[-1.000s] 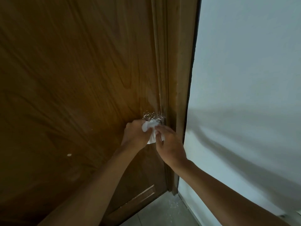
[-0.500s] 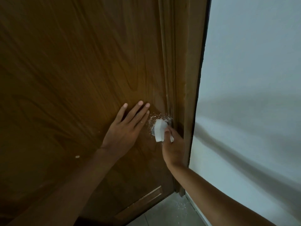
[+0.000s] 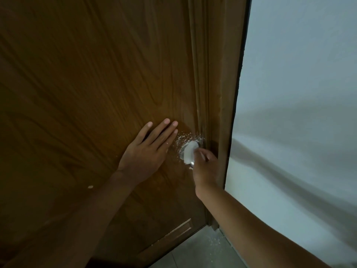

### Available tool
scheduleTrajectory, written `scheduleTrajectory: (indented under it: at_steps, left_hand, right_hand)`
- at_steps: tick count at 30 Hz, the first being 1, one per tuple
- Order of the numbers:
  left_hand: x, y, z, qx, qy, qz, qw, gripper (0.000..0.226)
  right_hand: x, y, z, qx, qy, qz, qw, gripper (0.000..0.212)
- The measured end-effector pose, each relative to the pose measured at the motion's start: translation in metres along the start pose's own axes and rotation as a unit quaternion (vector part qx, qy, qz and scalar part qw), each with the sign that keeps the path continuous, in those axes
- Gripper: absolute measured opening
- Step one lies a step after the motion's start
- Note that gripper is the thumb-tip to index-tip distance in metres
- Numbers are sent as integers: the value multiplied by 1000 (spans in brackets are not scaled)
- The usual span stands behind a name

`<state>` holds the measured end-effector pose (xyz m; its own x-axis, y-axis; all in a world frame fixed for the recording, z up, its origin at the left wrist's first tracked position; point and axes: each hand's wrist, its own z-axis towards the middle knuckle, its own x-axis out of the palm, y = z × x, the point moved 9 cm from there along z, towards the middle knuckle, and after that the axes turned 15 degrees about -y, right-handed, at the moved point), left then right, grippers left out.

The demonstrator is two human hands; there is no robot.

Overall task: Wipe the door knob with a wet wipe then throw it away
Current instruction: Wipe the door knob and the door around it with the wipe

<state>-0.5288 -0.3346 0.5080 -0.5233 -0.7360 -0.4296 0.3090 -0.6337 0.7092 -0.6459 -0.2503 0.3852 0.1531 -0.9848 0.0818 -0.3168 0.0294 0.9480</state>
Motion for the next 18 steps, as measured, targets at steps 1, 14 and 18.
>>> scheduleTrajectory:
  at_steps: [1, 14, 18]
  left_hand:
    - [-1, 0, 0, -1, 0, -1, 1000, 53]
    - [-4, 7, 6, 49, 9, -12, 999, 52]
    - [-1, 5, 5, 68, 13, -3, 998, 55]
  right_hand:
    - [-3, 8, -5, -68, -4, -20, 998, 20]
    - [-3, 24, -23, -223, -8, -60, 973, 16]
    - [-7, 20, -21, -305, 8, -67, 950, 21]
